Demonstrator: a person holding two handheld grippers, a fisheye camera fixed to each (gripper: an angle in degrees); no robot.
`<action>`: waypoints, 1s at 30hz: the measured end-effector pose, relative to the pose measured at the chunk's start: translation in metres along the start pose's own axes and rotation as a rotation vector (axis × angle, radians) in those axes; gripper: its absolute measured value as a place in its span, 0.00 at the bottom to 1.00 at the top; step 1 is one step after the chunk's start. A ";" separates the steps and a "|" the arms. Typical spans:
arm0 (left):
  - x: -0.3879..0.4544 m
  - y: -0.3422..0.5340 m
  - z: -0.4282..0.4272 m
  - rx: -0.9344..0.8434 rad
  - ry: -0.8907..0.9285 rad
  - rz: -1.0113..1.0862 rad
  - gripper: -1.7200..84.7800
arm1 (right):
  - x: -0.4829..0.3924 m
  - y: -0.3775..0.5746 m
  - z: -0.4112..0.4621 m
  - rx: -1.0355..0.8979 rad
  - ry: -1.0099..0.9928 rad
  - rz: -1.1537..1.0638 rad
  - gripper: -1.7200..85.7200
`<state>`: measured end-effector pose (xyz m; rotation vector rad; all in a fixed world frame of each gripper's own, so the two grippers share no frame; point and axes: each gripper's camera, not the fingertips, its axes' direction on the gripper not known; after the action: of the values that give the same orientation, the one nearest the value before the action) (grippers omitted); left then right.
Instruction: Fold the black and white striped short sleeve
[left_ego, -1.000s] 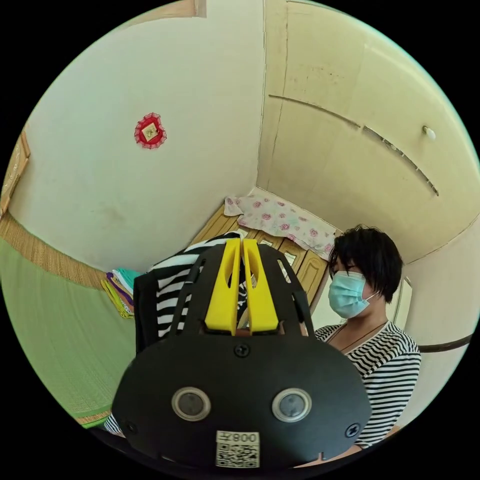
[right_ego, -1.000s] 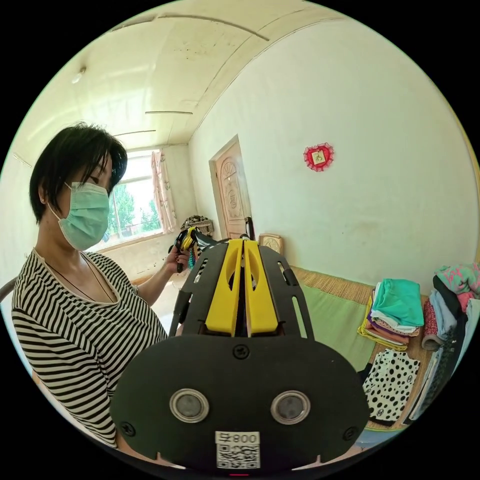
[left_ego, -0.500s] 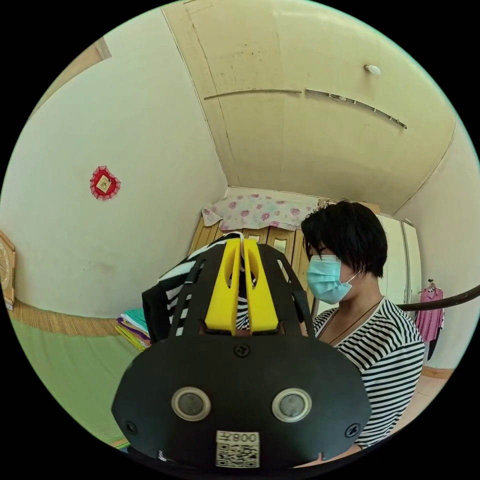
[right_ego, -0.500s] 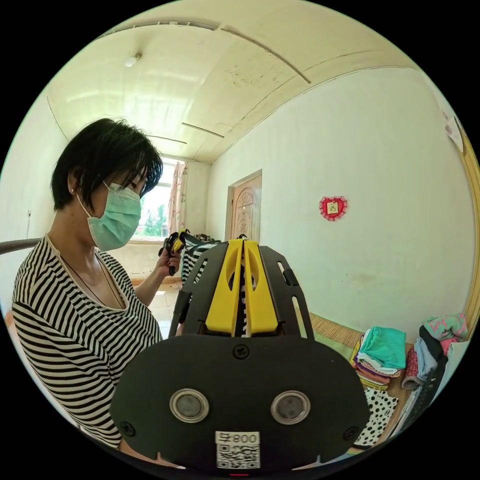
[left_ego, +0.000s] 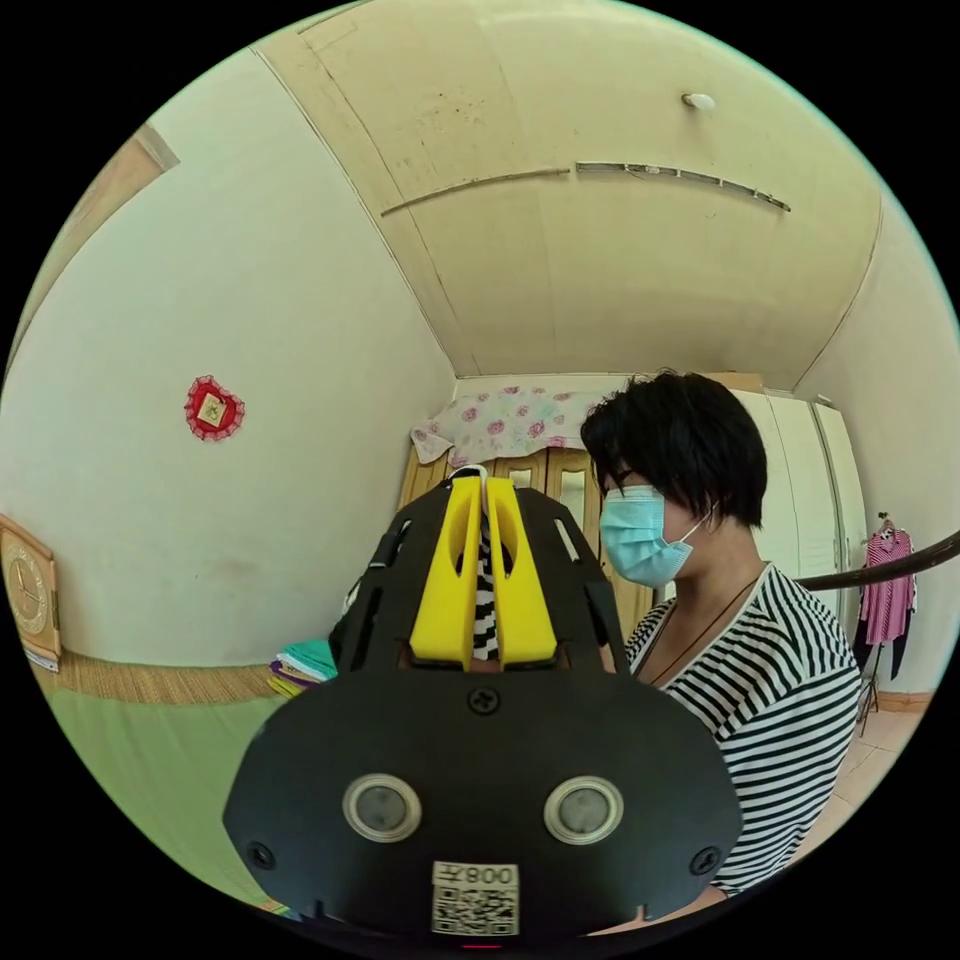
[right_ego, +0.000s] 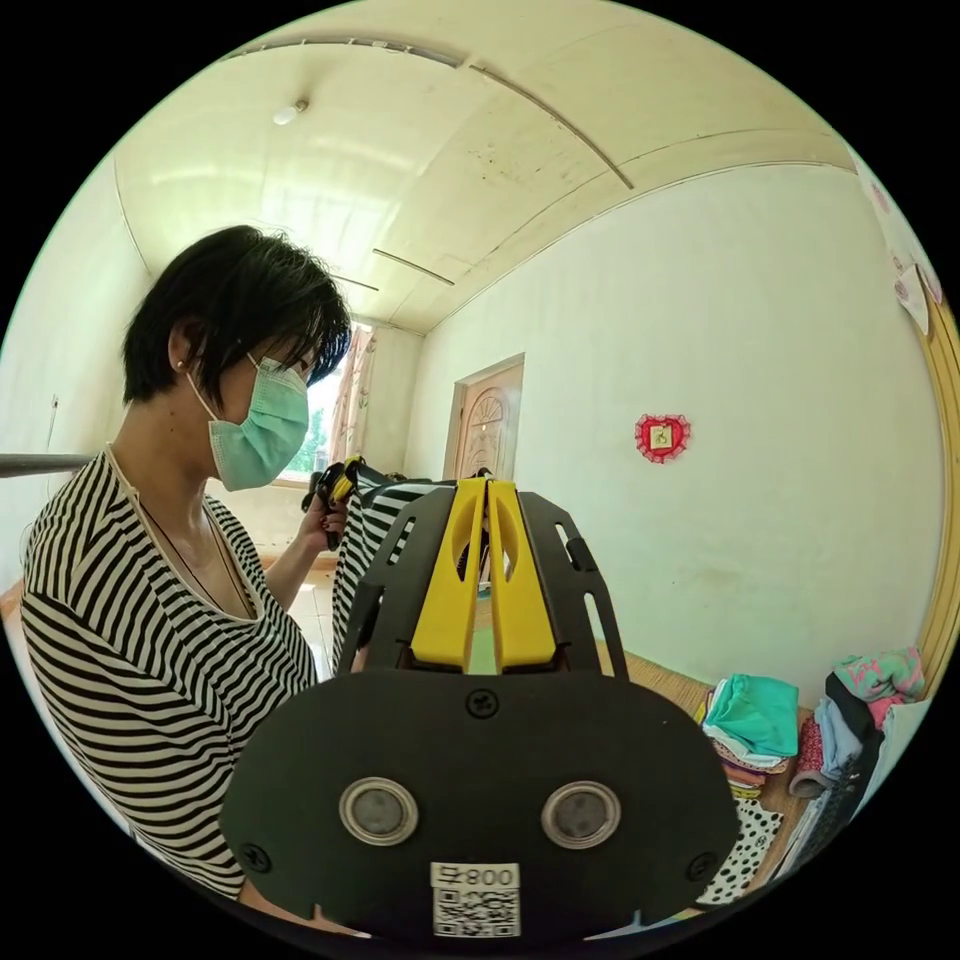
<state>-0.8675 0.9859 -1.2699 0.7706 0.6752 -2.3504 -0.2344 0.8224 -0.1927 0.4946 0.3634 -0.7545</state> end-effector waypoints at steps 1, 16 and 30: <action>-0.006 0.002 -0.001 -0.001 -0.006 -0.002 0.03 | 0.005 0.002 0.010 -0.004 -0.002 0.006 0.02; -0.176 0.048 0.037 -0.168 -0.250 -0.113 0.03 | 0.157 0.058 0.224 -0.201 0.080 0.186 0.02; -0.567 0.289 0.082 -0.393 -0.607 -0.814 0.08 | 0.436 0.296 0.592 -0.834 0.194 0.652 0.02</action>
<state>-0.3303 0.9320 -0.9242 -0.4876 1.2623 -2.7686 0.3559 0.4400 0.1736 -0.1207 0.6138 0.1110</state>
